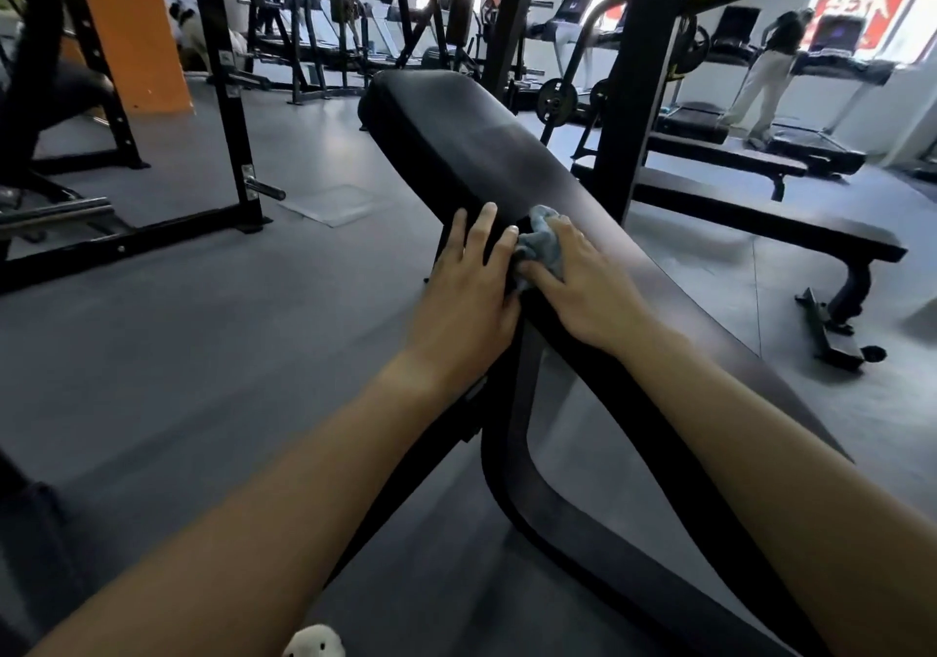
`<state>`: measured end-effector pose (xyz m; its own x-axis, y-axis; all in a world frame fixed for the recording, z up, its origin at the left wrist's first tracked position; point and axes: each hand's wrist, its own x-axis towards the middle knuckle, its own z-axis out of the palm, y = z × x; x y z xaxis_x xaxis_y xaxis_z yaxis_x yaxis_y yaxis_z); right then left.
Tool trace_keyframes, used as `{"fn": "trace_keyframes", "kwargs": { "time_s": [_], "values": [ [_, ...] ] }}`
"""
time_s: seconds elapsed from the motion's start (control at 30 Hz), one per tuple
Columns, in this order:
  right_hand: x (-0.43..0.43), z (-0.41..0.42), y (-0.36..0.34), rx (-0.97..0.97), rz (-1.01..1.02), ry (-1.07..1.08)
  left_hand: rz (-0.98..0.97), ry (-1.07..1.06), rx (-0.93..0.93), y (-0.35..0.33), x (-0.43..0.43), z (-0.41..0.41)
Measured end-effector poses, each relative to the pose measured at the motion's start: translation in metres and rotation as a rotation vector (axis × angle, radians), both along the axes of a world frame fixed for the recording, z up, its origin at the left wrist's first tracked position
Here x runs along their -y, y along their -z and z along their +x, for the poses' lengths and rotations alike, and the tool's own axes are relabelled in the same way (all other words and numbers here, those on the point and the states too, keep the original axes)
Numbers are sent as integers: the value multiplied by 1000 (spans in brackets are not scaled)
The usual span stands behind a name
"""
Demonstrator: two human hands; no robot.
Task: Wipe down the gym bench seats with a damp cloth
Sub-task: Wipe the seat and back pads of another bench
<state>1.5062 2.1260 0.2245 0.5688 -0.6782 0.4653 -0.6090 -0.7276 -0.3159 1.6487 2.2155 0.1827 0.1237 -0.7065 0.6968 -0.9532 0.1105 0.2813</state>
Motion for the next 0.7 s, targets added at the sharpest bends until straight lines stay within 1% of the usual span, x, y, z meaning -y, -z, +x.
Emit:
{"fn": "trace_keyframes", "kwargs": {
  "time_s": [0.13,0.23,0.33,0.47,0.7],
  "values": [
    [-5,-19,20,-59,-54,48,17,8,2,0,-6,-7],
    [-17,-35,31,-69,-72,63,38,40,57,6,-11,-19],
    [-29,-53,41,-95,-44,74,66,77,123,15,-18,-38],
    [-44,-81,50,-155,-16,100,138,71,184,22,-30,-61],
    [-68,-135,73,-194,42,147,301,66,104,26,-45,-87]
  ]
}}
